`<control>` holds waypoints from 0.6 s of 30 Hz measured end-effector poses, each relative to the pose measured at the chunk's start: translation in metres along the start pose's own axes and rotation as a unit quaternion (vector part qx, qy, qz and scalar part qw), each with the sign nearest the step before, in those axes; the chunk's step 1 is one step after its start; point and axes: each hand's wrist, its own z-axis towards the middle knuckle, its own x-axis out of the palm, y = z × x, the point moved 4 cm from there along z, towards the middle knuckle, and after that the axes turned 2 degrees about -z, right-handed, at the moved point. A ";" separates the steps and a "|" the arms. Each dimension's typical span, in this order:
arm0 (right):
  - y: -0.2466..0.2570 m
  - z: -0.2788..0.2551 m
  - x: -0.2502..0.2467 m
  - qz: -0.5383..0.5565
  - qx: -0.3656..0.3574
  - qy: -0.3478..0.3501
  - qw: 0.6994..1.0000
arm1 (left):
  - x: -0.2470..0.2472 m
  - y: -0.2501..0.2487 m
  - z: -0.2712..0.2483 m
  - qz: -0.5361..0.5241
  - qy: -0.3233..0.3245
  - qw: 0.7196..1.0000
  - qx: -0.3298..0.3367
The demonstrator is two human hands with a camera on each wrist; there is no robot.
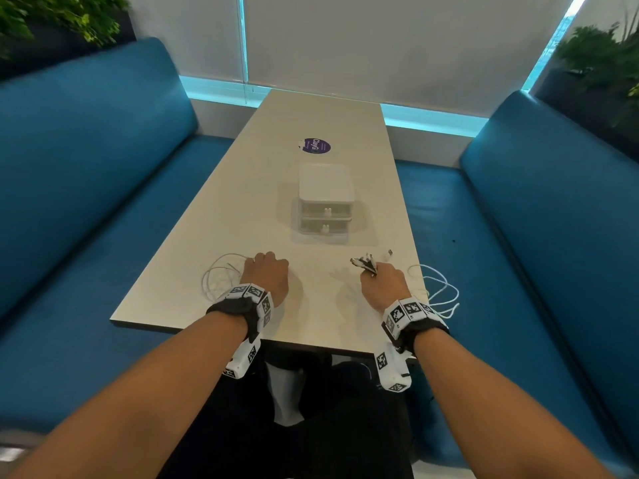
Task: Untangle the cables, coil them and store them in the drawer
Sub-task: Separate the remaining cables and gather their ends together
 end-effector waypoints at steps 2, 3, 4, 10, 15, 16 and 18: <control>0.000 -0.001 0.001 0.018 0.009 0.017 1.000 | -0.002 -0.005 0.000 -0.016 -0.015 0.999 0.034; 0.000 0.000 0.002 0.031 0.012 0.025 0.999 | -0.003 -0.008 0.000 -0.027 -0.020 0.998 0.049; -0.001 0.000 0.002 0.041 0.014 0.031 0.999 | -0.004 -0.011 -0.001 -0.042 -0.026 0.997 0.063; 0.005 0.001 0.006 0.100 -0.002 0.047 0.994 | -0.007 -0.021 -0.008 -0.199 -0.034 0.970 0.132; 0.010 0.002 0.013 0.134 -0.005 0.057 0.989 | -0.007 -0.029 -0.015 -0.318 -0.015 0.943 0.096; 0.012 0.001 0.015 0.139 -0.003 0.066 0.988 | -0.008 -0.029 -0.014 -0.321 -0.011 0.943 0.086; 0.015 0.000 0.018 0.146 0.003 0.080 0.986 | -0.008 -0.030 -0.013 -0.320 -0.004 0.945 0.065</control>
